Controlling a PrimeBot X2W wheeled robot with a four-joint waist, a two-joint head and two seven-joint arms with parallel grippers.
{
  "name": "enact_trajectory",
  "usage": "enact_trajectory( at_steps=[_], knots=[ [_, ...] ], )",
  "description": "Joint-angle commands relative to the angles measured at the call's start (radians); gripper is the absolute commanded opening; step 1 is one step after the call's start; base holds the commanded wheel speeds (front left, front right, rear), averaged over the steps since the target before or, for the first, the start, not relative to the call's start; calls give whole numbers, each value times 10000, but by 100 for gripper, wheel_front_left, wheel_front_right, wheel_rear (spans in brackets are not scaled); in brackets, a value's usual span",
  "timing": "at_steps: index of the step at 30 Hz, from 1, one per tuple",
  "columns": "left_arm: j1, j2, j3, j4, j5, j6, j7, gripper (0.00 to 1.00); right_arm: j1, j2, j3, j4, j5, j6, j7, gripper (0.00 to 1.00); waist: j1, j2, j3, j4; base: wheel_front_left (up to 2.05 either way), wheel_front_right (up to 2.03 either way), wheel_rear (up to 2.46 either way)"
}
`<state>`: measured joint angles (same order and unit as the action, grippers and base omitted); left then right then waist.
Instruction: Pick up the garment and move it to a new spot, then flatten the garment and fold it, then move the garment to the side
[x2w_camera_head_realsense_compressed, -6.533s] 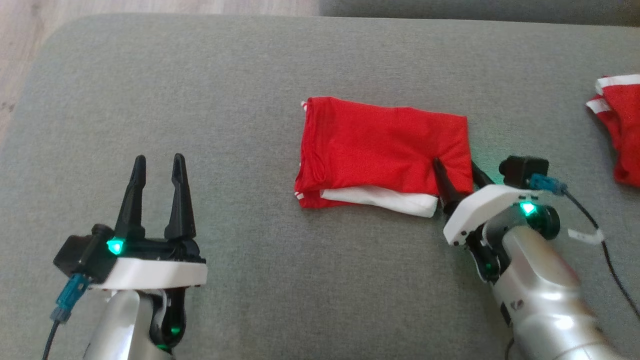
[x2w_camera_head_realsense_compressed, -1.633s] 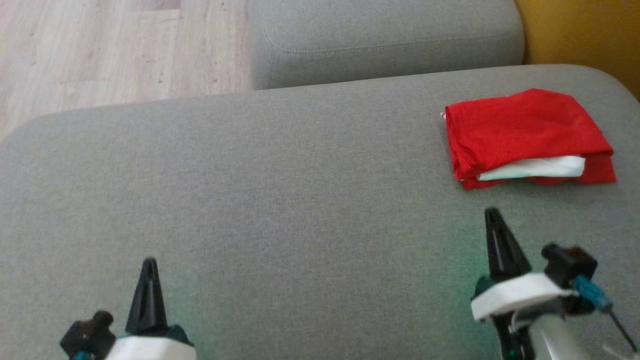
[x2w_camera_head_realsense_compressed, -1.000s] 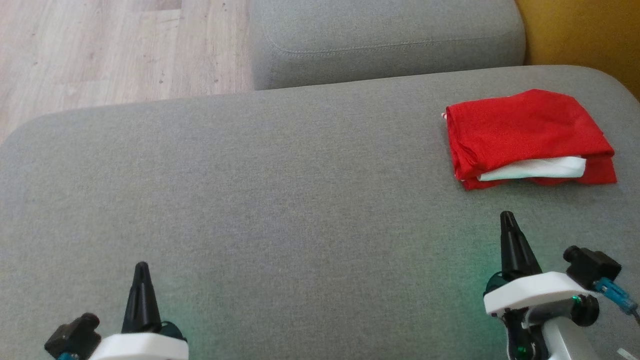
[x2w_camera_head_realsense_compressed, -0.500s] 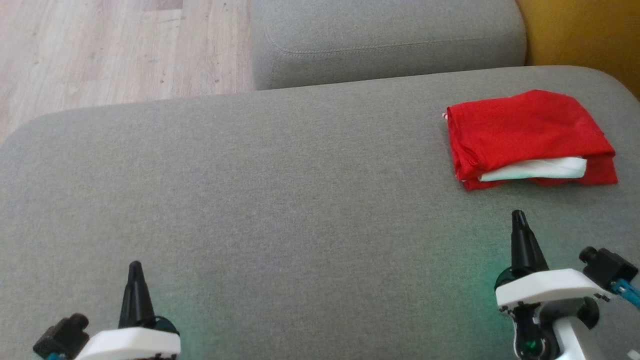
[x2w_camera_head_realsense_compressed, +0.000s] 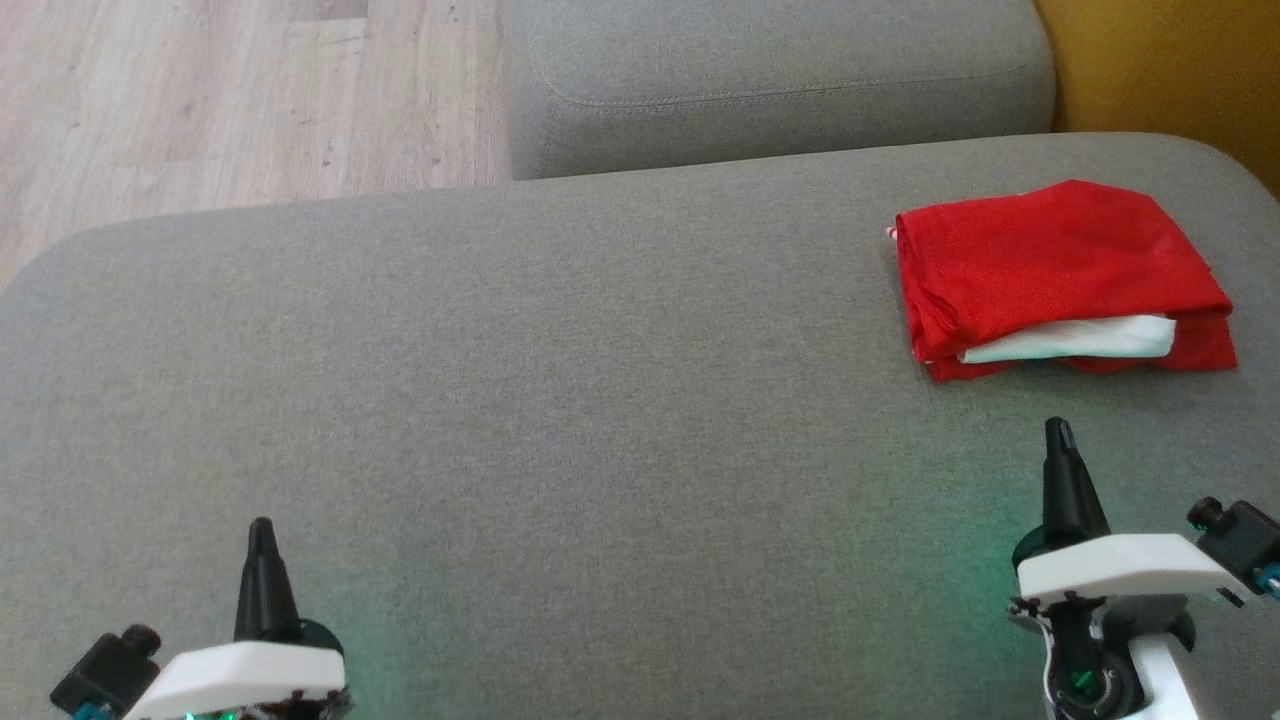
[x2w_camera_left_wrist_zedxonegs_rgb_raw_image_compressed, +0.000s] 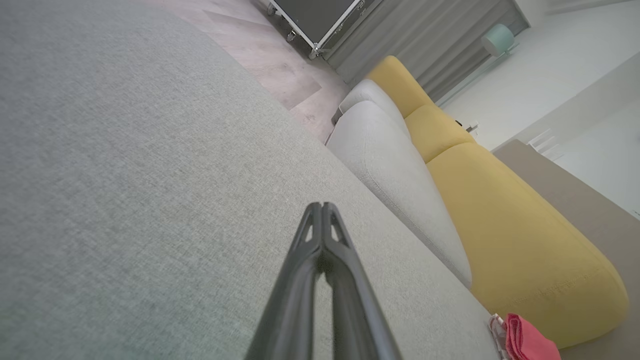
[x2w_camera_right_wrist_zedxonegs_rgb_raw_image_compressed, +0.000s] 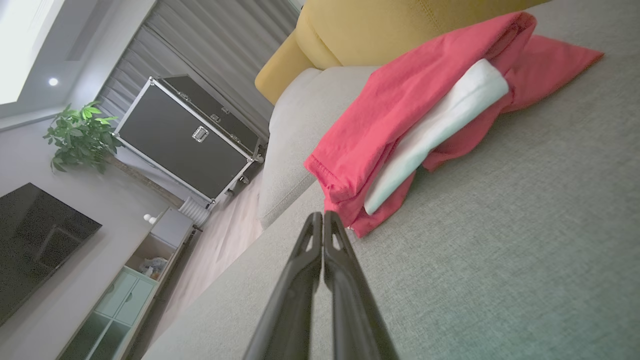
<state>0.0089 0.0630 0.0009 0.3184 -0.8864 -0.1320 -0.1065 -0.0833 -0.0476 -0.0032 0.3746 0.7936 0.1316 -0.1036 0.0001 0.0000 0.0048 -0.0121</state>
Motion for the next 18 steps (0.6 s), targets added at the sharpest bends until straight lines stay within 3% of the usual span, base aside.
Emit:
enact_trajectory(
  at_steps=[1, 18],
  knots=[
    [-512, 40, 232, -350, -182, 4, 27, 0, -401, -31, 34, -400, 229, -4, 55, 0, -1, 0, 0, 1, 0, 0, 0],
    [-665, 2, 442, -438, -1807, 7, 530, 0, -366, -30, -232, -607, 2057, -5, 546, 0, -1, 0, -4, 29, 0, 0, 0]
  ],
)
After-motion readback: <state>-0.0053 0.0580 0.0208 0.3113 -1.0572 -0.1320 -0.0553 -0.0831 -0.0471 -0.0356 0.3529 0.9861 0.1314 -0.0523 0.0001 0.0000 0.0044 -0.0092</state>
